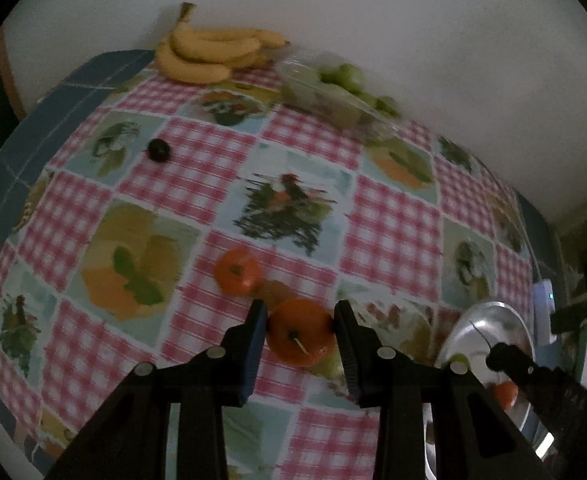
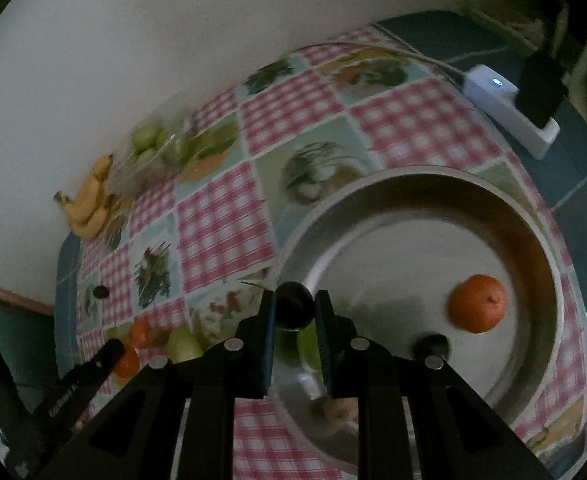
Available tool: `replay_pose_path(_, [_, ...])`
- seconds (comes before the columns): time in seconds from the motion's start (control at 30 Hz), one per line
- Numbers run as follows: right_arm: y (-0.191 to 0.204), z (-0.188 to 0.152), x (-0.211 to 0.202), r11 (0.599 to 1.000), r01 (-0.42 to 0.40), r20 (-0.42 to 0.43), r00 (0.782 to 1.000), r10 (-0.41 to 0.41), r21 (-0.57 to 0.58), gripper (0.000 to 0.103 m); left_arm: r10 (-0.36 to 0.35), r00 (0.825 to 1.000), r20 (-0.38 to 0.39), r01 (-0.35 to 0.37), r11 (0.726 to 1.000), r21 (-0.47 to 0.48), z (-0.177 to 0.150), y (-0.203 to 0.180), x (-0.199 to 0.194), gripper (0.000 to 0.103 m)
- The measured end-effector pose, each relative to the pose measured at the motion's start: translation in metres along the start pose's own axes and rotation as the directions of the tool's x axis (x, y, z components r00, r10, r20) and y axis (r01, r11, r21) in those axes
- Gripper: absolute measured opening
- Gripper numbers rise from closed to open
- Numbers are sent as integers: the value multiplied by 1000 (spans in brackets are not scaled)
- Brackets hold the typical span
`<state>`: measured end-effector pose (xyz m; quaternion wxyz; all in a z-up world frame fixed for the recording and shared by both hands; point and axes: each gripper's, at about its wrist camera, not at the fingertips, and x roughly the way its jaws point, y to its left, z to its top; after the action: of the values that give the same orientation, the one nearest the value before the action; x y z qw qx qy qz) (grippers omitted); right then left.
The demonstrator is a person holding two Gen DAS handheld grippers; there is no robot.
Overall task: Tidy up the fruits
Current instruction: 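Carry the red tomato and dark plum over the steel bowl with both tools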
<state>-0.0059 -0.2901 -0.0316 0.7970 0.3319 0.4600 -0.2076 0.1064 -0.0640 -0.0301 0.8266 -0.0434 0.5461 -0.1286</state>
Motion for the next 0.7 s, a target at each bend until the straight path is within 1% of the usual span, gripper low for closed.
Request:
replay_pose_path(0.2, [-30,6,-5,997,4,9,1000,-5,75,20,-42,999,-32,45,993,104,-14,-38,4,37])
replay_pose_path(0.3, [-44,9,-11,994,9,21,1000,-11,106,20,-63,997,-53,71,983,169,-24,-58,6,37])
replay_pose_path(0.4, [-56,10,-15,991,10,32,999,-14,134,20,-96,991,-90,115,967,229,-36,-81,8,37])
replay_pose_path(0.5, [-67,11,-19,988,8,38,999,-14,157,20,-120,986,-114,150,942,299,-50,-106,8,37])
replay_pose_path(0.53, [-71,11,-20,987,9,40,999,-16,163,20,-128,984,-126,163,930,329,-57,-116,8,37])
replay_pose_path(0.63, [-80,11,-23,984,17,40,999,-25,178,20,-143,975,-171,200,899,390,-75,-138,13,37])
replay_pose_path(0.7, [-82,11,-21,984,20,30,999,-26,179,20,-147,970,-196,218,885,411,-83,-148,17,37])
